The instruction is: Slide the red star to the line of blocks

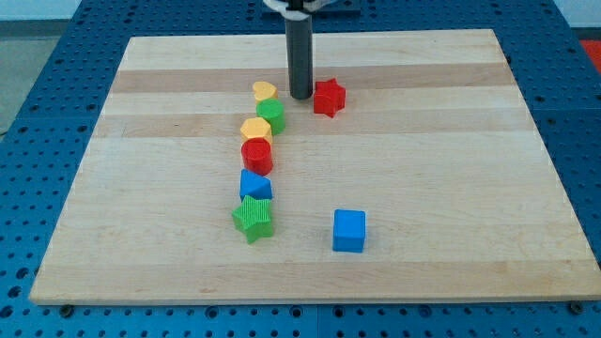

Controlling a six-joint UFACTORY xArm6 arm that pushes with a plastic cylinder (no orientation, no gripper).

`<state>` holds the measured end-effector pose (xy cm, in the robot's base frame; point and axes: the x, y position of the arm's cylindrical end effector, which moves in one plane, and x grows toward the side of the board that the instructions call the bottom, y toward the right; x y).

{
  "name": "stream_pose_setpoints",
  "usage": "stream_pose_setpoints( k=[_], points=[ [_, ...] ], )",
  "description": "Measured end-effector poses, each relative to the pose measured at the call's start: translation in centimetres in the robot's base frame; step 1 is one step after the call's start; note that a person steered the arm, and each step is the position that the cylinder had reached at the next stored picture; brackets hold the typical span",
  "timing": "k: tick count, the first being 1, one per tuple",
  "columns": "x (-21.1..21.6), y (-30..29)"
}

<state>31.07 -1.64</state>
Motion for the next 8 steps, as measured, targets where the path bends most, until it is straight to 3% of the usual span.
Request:
stream_pose_setpoints(
  k=[1, 3, 4, 5, 7, 8],
  points=[
    [-2.2, 2.8],
    [-0.1, 11.6],
    [4.0, 12.6],
    [5.3, 8.8],
    [-0.1, 2.1],
    [0.2, 3.0]
  ],
)
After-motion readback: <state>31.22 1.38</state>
